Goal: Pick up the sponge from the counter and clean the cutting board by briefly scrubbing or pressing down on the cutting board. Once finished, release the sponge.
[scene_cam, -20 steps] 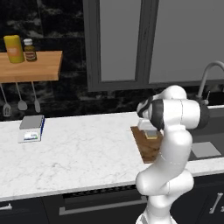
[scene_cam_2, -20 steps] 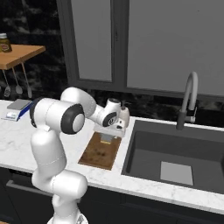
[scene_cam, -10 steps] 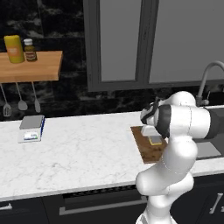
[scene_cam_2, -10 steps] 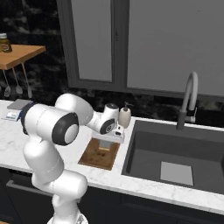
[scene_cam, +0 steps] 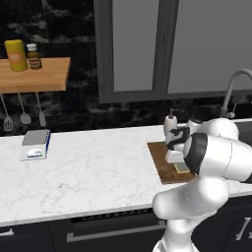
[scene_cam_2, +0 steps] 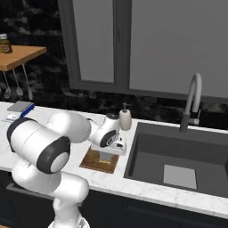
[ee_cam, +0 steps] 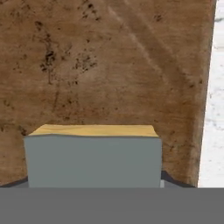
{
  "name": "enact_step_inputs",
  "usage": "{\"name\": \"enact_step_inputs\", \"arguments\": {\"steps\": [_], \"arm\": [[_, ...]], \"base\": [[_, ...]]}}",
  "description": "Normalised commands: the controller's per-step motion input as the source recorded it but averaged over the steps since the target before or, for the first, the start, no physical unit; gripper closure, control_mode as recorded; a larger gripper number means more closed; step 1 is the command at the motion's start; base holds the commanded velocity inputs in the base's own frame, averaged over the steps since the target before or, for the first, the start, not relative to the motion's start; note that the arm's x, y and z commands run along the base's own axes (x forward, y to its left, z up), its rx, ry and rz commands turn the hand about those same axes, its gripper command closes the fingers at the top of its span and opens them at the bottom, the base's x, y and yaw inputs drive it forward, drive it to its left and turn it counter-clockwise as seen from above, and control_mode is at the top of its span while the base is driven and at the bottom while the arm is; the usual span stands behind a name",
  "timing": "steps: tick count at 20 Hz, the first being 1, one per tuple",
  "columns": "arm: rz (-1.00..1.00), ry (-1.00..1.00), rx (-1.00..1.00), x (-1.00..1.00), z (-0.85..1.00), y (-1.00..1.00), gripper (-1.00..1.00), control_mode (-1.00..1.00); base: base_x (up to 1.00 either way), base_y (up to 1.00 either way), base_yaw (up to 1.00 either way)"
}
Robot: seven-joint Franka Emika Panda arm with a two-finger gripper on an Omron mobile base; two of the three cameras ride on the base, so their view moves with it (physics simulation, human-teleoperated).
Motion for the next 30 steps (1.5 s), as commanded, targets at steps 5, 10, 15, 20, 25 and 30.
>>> {"name": "enact_step_inputs", "arguments": {"steps": [5, 10, 15, 20, 25, 30], "arm": [[0.00, 0.03, 0.00, -1.00, -0.37, 0.01, 1.00, -1.00], [0.00, 0.01, 0.00, -0.99, -0.36, 0.00, 1.00, -1.00], [0.06, -0.03, 0.03, -0.34, -0.01, -0.28, 1.00, -1.00], [0.01, 0.00, 0.03, 0.46, 0.00, -0.21, 1.00, -1.00], [0.00, 0.05, 0.05, 0.57, 0.11, -0.10, 1.00, -1.00], [0.00, 0.04, 0.02, 0.41, 0.08, -0.06, 1.00, -1.00]], "base": [[0.00, 0.00, 0.00], [0.00, 0.00, 0.00], [0.00, 0.00, 0.00], [0.00, 0.00, 0.00], [0.00, 0.00, 0.00], [0.00, 0.00, 0.00]]}}
